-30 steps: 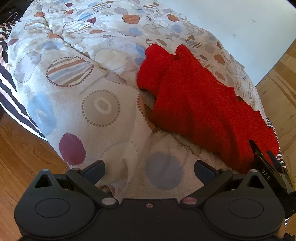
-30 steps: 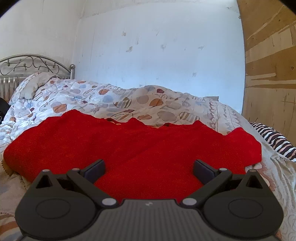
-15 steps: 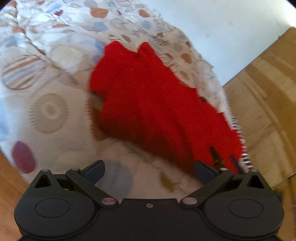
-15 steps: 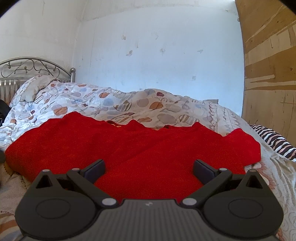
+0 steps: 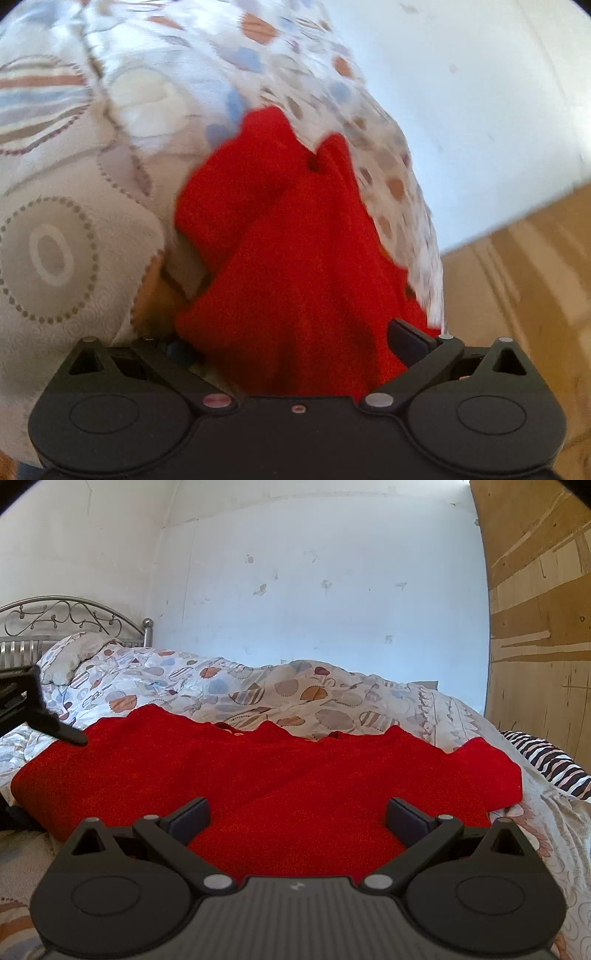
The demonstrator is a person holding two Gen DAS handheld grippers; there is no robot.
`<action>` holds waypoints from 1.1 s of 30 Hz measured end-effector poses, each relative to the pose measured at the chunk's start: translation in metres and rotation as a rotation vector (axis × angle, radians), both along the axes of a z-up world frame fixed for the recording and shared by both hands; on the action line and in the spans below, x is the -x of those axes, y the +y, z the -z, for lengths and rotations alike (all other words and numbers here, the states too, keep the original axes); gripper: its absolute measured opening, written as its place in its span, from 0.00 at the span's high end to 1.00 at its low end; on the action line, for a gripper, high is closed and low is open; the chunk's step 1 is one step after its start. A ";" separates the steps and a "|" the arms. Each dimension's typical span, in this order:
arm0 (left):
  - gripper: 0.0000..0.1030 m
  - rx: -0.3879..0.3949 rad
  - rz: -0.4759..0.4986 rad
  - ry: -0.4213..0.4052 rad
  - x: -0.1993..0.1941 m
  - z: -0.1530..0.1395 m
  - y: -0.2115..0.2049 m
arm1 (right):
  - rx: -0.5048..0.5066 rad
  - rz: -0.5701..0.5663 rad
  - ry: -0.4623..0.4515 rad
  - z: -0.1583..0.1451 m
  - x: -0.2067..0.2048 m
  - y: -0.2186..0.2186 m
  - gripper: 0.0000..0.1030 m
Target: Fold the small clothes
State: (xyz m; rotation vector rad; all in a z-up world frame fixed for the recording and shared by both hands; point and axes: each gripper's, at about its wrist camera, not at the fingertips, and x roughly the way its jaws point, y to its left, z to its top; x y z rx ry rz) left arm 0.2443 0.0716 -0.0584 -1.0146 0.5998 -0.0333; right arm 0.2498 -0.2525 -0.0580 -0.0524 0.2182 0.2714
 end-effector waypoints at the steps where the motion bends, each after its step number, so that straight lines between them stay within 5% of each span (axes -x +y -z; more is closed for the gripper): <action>1: 0.06 0.001 -0.028 -0.005 0.002 -0.001 -0.001 | 0.001 0.000 0.000 0.000 0.000 0.000 0.00; 8: 0.35 -0.091 -0.101 -0.022 0.017 -0.010 -0.009 | 0.001 0.000 -0.001 0.000 0.000 0.000 0.01; 18: 0.29 -0.366 -0.036 -0.119 0.016 -0.050 -0.048 | 0.005 0.003 -0.004 0.000 0.000 0.000 0.01; 28: 0.25 -0.158 -0.093 0.011 0.003 -0.008 -0.015 | 0.006 0.004 -0.007 0.000 0.001 0.000 0.01; 33: 0.26 -0.220 -0.096 0.015 0.002 -0.011 -0.026 | 0.008 0.006 -0.009 -0.001 0.001 0.000 0.01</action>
